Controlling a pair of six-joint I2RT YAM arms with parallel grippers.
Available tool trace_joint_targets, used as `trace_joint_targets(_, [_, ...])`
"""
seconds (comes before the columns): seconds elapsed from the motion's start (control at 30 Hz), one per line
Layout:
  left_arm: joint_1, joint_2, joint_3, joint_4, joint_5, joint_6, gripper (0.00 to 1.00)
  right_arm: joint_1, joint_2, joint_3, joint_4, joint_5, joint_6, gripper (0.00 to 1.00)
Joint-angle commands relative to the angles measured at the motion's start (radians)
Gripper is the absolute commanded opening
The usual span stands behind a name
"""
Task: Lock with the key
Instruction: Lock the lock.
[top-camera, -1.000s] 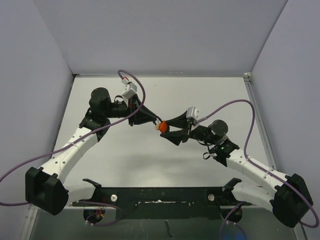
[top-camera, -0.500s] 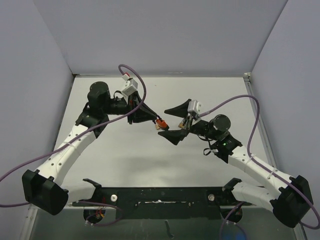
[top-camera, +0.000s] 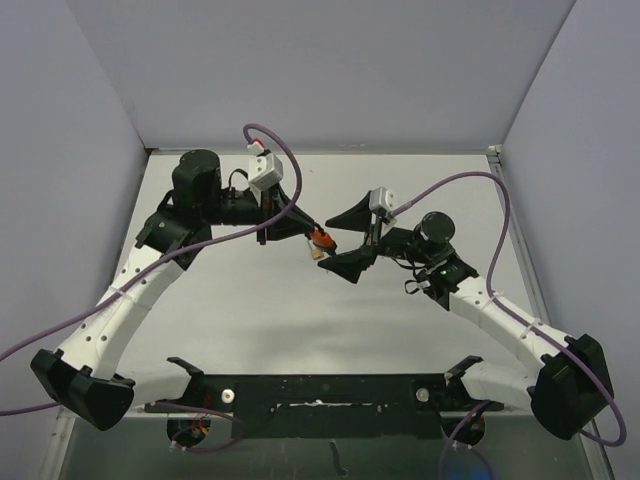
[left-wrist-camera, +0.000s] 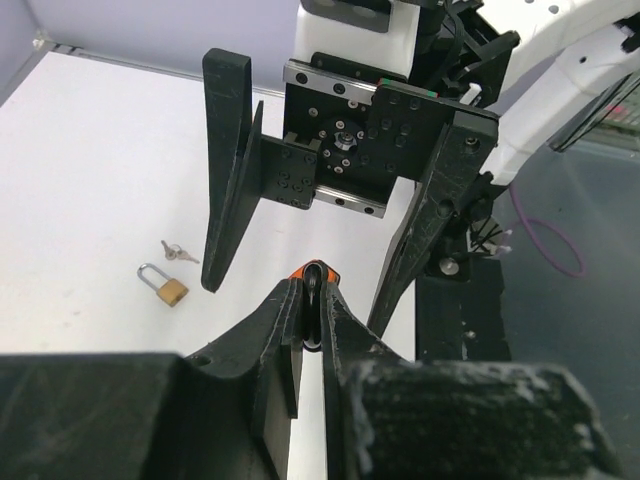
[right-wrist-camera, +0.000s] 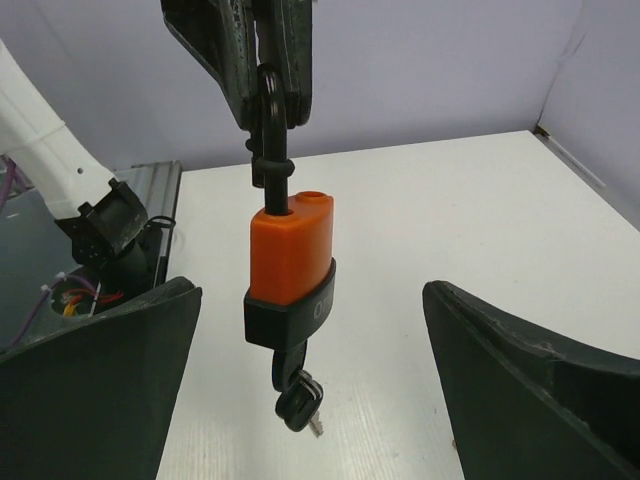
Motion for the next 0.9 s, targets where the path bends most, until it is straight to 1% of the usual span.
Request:
trace_joint_targets(0.0, [-0.051, -0.006, 0.109, -0.129, -0.122, 0.126, 0.00, 0.001, -0.006, 0.052, 0.053, -0.056, 0.013, 0.98])
trace_joint_targets(0.1, [-0.104, 0.019, 0.155, -0.215, -0.209, 0.187, 0.00, 0.002, -0.006, 0.058, 0.052, -0.056, 0.011, 0.94])
trace_joint_targets(0.2, [-0.145, 0.039, 0.181, -0.253, -0.266, 0.218, 0.00, 0.003, 0.002, 0.069, 0.053, -0.060, 0.016, 0.87])
trace_joint_targets(0.33, [-0.176, 0.050, 0.195, -0.255, -0.300, 0.225, 0.00, 0.004, 0.020, 0.068, 0.068, -0.070, 0.031, 0.80])
trace_joint_targets(0.5, [-0.199, 0.049, 0.199, -0.250, -0.368, 0.220, 0.00, 0.007, 0.038, 0.055, 0.097, -0.067, 0.052, 0.66])
trace_joint_targets(0.6, [-0.205, 0.041, 0.189, -0.220, -0.392, 0.204, 0.00, 0.016, 0.052, 0.053, 0.096, -0.060, 0.052, 0.59])
trace_joint_targets(0.87, [-0.213, -0.014, 0.133, -0.120, -0.400, 0.160, 0.00, 0.040, 0.063, 0.030, 0.067, 0.010, 0.015, 0.57])
